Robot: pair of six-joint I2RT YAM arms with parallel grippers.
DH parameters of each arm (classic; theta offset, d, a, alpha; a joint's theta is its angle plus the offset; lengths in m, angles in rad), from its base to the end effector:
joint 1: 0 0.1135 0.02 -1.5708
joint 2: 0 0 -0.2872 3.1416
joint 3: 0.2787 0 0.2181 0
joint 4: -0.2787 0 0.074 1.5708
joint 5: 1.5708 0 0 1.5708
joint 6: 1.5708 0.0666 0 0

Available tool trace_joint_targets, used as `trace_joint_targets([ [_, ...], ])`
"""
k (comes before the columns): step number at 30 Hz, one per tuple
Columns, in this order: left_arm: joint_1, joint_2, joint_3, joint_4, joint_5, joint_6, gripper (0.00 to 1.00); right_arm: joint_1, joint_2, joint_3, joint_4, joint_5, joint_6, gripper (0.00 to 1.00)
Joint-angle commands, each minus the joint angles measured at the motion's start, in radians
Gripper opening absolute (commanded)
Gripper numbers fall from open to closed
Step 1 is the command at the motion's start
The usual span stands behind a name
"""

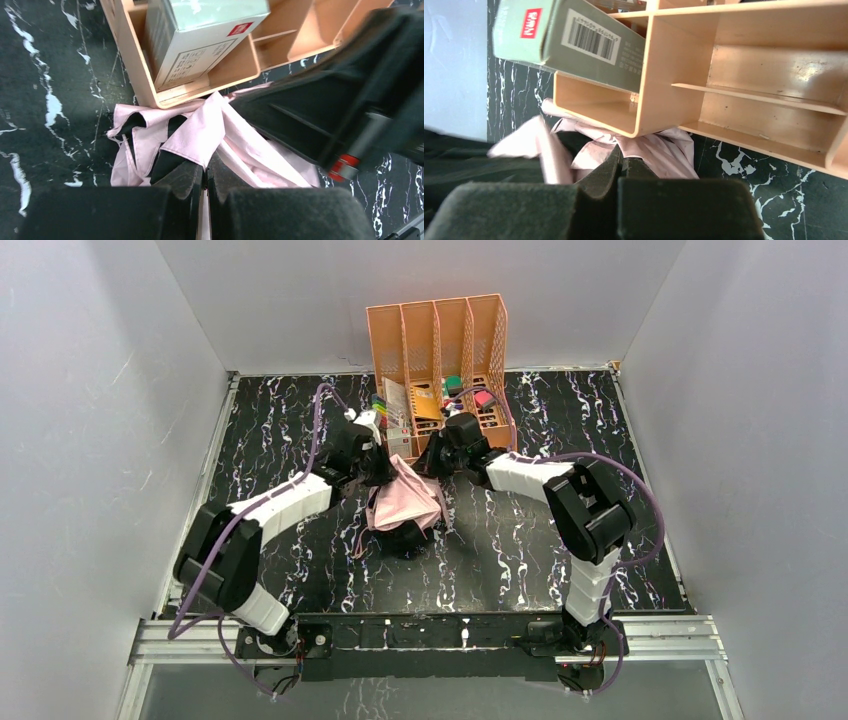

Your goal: Put away the umbrella

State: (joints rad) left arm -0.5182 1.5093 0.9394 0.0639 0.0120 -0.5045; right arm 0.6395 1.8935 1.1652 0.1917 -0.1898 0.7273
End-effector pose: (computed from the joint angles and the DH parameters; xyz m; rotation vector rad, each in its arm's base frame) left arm 0.2900 -0.1663 0.2694 0.0222 2.1397 -0.6281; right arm 0.3354 0.2651 0.2198 -0.0231 2.2669 0.9800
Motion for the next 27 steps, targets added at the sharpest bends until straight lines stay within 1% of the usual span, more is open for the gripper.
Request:
trace_joint_targets([
  [1, 0.025, 0.079, 0.01, 0.049, 0.073, -0.012, 0.0, -0.007, -0.091, -0.021, 0.032, -0.038, -0.045, 0.0],
  [2, 0.026, 0.103, 0.013, 0.043, 0.074, -0.015, 0.0, -0.006, -0.11, -0.025, 0.031, -0.031, -0.056, 0.0],
  [3, 0.026, 0.115, 0.011, 0.039, 0.07, -0.018, 0.0, -0.007, -0.131, -0.031, 0.028, -0.018, -0.069, 0.03],
  [7, 0.029, 0.124, -0.023, 0.036, 0.043, -0.03, 0.0, -0.008, -0.25, -0.058, -0.031, 0.077, -0.142, 0.25],
  [11, 0.036, 0.129, -0.05, 0.032, 0.03, -0.036, 0.0, -0.01, -0.399, -0.148, -0.065, 0.135, -0.242, 0.41],
  [12, 0.037, 0.132, -0.054, 0.031, 0.025, -0.038, 0.0, -0.011, -0.443, -0.18, -0.066, 0.135, -0.274, 0.44],
  [14, 0.042, 0.145, -0.057, 0.021, 0.016, -0.043, 0.0, -0.01, -0.529, -0.249, -0.065, 0.125, -0.323, 0.54],
  [16, 0.044, 0.16, -0.056, 0.006, 0.003, -0.05, 0.0, -0.011, -0.612, -0.323, -0.056, 0.079, -0.37, 0.62],
  [18, 0.048, 0.17, -0.063, -0.004, 0.002, -0.061, 0.0, -0.009, -0.687, -0.391, -0.05, -0.024, -0.409, 0.65],
  [21, 0.052, 0.181, -0.083, -0.003, -0.03, -0.074, 0.0, 0.011, -0.797, -0.522, 0.028, -0.133, -0.401, 0.67],
  [24, 0.054, 0.193, -0.092, -0.002, -0.032, -0.08, 0.0, 0.076, -0.855, -0.633, 0.117, -0.144, -0.393, 0.68],
  [27, 0.055, 0.202, -0.096, 0.0, -0.028, -0.083, 0.0, 0.168, -0.84, -0.691, 0.198, -0.102, -0.409, 0.7],
])
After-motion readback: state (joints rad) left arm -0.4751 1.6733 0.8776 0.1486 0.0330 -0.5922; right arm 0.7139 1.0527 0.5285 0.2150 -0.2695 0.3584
